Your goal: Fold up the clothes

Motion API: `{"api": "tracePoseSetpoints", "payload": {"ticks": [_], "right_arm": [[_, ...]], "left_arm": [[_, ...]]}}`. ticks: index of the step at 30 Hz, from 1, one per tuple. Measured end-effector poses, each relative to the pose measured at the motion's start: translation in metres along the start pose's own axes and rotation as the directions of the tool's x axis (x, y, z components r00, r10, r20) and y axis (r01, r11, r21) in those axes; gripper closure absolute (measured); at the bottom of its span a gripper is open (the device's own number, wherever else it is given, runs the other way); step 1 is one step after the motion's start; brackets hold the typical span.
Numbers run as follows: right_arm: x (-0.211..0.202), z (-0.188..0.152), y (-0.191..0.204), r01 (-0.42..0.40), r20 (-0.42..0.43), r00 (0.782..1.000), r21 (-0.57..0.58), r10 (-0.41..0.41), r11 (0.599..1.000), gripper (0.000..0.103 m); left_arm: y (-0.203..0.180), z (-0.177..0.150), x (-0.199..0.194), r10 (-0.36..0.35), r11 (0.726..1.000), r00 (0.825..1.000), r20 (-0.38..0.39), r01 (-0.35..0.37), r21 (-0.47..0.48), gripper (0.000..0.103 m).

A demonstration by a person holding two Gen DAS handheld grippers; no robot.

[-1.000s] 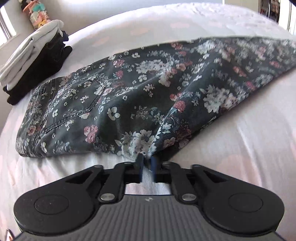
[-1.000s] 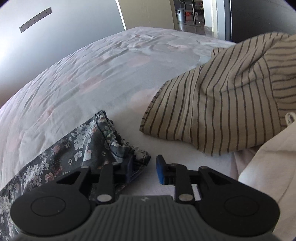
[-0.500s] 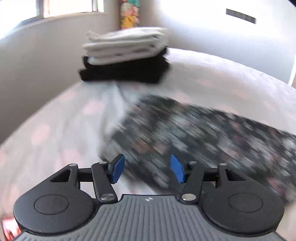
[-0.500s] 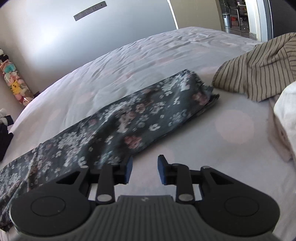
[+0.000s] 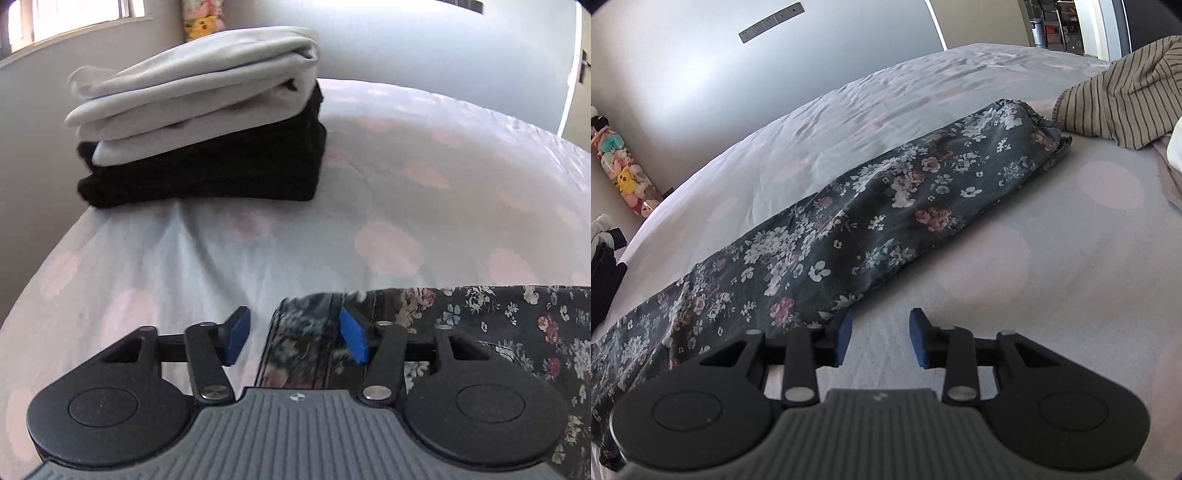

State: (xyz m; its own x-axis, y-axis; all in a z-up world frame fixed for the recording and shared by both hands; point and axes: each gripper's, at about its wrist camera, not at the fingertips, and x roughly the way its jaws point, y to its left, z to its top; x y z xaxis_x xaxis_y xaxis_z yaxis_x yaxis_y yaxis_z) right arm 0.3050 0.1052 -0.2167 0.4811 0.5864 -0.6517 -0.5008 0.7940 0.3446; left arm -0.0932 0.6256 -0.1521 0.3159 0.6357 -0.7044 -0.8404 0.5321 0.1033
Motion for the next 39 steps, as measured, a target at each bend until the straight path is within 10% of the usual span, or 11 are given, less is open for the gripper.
{"api": "tracePoseSetpoints", "payload": {"ticks": [4,13,19,25,33,39], "right_arm": [[0.001,-0.006,0.010,0.002,0.015,1.000,-0.071,-0.001,0.997,0.062],[0.004,0.022,0.047,-0.114,0.035,0.992,-0.204,0.123,0.972,0.062],[0.036,0.026,0.106,-0.268,-0.108,0.964,-0.371,0.245,0.889,0.062],[0.087,0.011,0.153,-0.221,-0.177,0.972,-0.494,0.152,0.841,0.062],[0.116,0.029,0.176,-0.056,-0.084,0.996,-0.528,0.014,0.847,0.061],[0.056,0.001,0.190,-0.265,-0.167,0.963,-0.481,0.210,0.836,0.062]], "left_arm": [[-0.014,0.004,0.009,0.021,0.997,1.000,0.015,-0.022,0.069,0.094],[-0.018,0.016,0.024,0.086,0.993,0.996,0.023,-0.087,0.084,0.094],[-0.024,0.011,0.029,0.117,0.990,0.993,0.017,-0.118,0.077,0.087],[-0.019,0.009,-0.015,0.107,0.992,0.990,0.092,-0.112,0.058,0.068],[-0.063,-0.026,-0.085,-0.085,0.996,0.993,0.087,0.084,0.013,0.054],[-0.129,-0.089,-0.117,-0.227,0.972,0.974,0.021,0.225,0.070,0.054]]}}
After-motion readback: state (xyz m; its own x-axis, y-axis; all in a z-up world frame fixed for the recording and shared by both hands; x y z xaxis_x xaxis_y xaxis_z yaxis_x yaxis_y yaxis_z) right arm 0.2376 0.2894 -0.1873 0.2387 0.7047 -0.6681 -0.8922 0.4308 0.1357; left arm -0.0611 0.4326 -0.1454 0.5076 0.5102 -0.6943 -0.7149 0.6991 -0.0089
